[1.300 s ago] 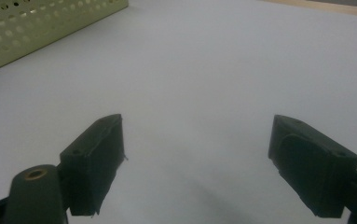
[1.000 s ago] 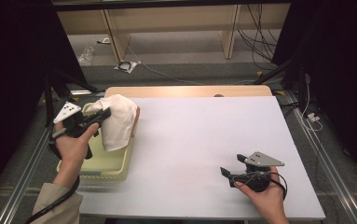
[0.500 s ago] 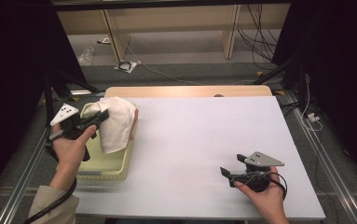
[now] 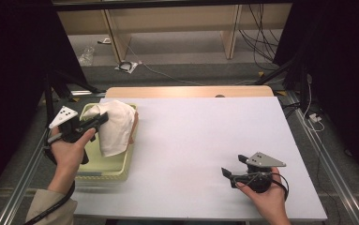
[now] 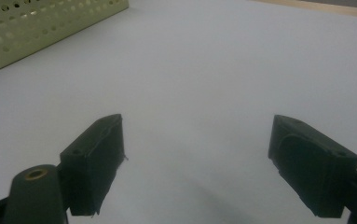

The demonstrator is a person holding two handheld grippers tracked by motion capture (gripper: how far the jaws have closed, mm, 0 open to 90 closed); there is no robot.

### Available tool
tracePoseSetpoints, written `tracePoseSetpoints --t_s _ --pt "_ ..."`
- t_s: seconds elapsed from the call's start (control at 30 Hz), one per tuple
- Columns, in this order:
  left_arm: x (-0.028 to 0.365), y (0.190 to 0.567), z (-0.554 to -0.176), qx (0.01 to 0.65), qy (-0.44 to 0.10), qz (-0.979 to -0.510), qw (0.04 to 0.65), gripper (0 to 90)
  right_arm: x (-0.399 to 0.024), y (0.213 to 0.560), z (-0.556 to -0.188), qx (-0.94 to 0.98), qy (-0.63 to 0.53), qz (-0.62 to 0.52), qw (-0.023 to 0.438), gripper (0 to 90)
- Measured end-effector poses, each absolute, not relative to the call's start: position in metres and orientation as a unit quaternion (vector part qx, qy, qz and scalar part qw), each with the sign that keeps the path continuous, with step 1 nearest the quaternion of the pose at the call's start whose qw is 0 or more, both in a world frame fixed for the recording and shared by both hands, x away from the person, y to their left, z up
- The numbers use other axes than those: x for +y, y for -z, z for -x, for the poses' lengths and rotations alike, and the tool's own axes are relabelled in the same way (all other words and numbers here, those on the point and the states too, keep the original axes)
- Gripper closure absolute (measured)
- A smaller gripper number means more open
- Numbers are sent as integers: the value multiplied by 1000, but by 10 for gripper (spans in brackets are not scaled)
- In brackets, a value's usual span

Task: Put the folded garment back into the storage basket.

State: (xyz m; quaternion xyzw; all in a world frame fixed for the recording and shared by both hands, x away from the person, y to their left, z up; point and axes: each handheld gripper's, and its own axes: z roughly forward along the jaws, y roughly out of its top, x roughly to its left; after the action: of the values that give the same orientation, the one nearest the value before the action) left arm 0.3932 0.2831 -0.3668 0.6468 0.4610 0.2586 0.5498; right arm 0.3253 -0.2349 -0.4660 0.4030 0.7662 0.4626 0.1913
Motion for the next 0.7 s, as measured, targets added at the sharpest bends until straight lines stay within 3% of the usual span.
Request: tracePoseSetpoints --t_s 0.7 --pt "291 368 -391 466 -260 -645 547 844 -235 466 -325 766 -464 -401 193 195"
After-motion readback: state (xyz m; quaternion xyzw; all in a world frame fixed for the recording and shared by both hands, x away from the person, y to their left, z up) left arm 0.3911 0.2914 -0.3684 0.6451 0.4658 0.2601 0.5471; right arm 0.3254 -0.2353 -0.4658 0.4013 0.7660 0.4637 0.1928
